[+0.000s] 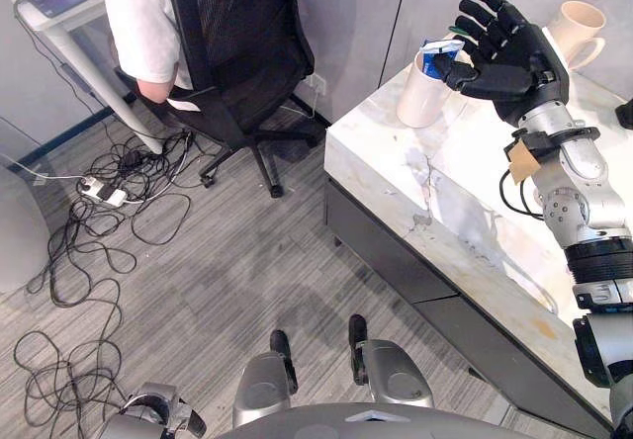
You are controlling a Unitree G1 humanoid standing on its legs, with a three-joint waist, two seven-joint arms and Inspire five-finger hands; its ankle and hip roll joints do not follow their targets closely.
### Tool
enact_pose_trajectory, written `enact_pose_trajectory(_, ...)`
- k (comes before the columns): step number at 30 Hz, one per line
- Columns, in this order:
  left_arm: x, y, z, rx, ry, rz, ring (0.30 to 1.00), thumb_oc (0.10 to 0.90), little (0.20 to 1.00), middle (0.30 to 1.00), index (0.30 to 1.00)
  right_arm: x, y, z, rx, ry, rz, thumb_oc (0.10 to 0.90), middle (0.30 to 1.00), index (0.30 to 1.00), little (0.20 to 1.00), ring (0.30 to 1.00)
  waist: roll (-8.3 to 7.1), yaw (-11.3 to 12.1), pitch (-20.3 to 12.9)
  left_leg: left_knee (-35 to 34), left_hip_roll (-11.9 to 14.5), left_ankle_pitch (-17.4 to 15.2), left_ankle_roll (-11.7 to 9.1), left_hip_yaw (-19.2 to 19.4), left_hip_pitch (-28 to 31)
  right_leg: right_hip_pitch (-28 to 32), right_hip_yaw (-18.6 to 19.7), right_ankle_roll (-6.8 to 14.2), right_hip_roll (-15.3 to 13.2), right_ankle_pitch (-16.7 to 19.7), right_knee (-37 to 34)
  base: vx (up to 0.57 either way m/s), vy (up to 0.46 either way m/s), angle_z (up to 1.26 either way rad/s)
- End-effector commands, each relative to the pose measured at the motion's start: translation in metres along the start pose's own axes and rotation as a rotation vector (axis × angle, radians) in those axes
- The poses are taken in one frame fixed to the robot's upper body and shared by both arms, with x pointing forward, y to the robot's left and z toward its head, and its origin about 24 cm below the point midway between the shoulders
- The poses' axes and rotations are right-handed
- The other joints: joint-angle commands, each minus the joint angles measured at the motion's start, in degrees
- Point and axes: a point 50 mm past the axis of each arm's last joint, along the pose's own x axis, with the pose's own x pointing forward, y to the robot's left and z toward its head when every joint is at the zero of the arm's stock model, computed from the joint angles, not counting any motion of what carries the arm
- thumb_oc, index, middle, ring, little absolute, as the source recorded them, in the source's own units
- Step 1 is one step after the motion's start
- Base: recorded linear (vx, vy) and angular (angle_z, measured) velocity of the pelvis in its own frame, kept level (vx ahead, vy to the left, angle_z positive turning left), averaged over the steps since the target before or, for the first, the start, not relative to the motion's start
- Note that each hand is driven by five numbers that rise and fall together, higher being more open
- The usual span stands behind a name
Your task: Organize the bathroom.
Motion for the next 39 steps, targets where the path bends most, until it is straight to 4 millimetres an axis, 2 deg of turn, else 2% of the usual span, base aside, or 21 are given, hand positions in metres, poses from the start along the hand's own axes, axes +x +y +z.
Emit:
enact_pose_trajectory(1,0.009,0.024,-0.066,0.111,0.229,0.093,0.900,0.800,0.900,0.900,0.900,0.007,0.002,0.060,-0.010,-0.277,0.038,0.800,0.900,0.900,0.900,0.900,-1.07,0.61,-5.33,3.70,7.55,2.16,-4.27,-3.79,0.99,2.10,5.73,5.03,0.02,-0.14,-5.59,0.03,0.020,-0.07)
enact_pose_trajectory(6,0.009,0.024,-0.067,0.119,0.232,0.088,0.900,0.800,0.900,0.900,0.900,0.006,0.001,0.059,-0.014,-0.268,0.038,0.800,0.900,0.900,0.900,0.900,-1.23,0.52,-5.57,3.79,7.47,2.05,-4.22,-3.80,1.21,2.36,5.97,5.01,0.09,-0.14,-5.73,0.01,0.006,-0.07)
enact_pose_trajectory(12,0.009,0.021,-0.071,0.136,0.242,0.076,0.900,0.800,0.900,0.900,0.900,-0.001,-0.006,0.050,-0.034,-0.223,0.025,0.800,0.900,0.900,0.900,0.900,-2.12,0.27,-7.02,3.91,7.17,1.53,-3.91,-3.56,2.34,4.01,7.01,5.01,0.60,-0.16,-6.91,0.02,0.005,-0.03)
enact_pose_trajectory(29,0.010,0.017,-0.079,0.136,0.249,0.049,0.900,0.800,0.900,0.900,0.900,-0.019,-0.028,0.058,-0.082,-0.241,-0.005,0.800,0.900,0.900,0.900,0.900,-3.51,-0.70,-10.52,2.55,6.15,0.59,-3.31,-2.48,4.41,6.22,8.94,4.81,1.62,-0.41,-8.72,0.01,0.010,-0.03)
enact_pose_trajectory(33,0.011,0.017,-0.086,0.134,0.259,0.044,0.900,0.800,0.900,0.900,0.900,-0.022,-0.033,0.068,-0.127,-0.275,-0.020,0.800,0.900,0.900,0.900,0.900,-3.76,-0.96,-11.24,1.91,5.88,0.72,-3.23,-2.58,5.01,6.77,9.50,4.76,1.93,-0.44,-9.19,0.00,0.032,-0.02)
enact_pose_trajectory(35,0.011,0.017,-0.091,0.131,0.255,0.039,0.900,0.800,0.900,0.900,0.900,-0.031,-0.048,0.091,-0.205,-0.338,-0.083,0.800,0.900,0.900,0.900,0.900,-4.20,-1.86,-12.27,1.01,5.43,1.06,-3.17,-2.07,5.78,7.07,10.13,4.62,2.44,-0.40,-9.85,-0.02,0.088,-0.02)
enact_pose_trajectory(39,0.012,0.015,-0.093,0.124,0.251,0.037,0.900,0.800,0.900,0.900,0.900,-0.037,-0.057,0.104,-0.234,-0.366,-0.147,0.800,0.900,0.900,0.900,0.900,-4.49,-2.28,-12.85,0.95,5.35,0.76,-3.13,-1.45,6.00,7.11,10.32,4.61,2.63,-0.41,-10.07,-0.01,0.017,-0.04)
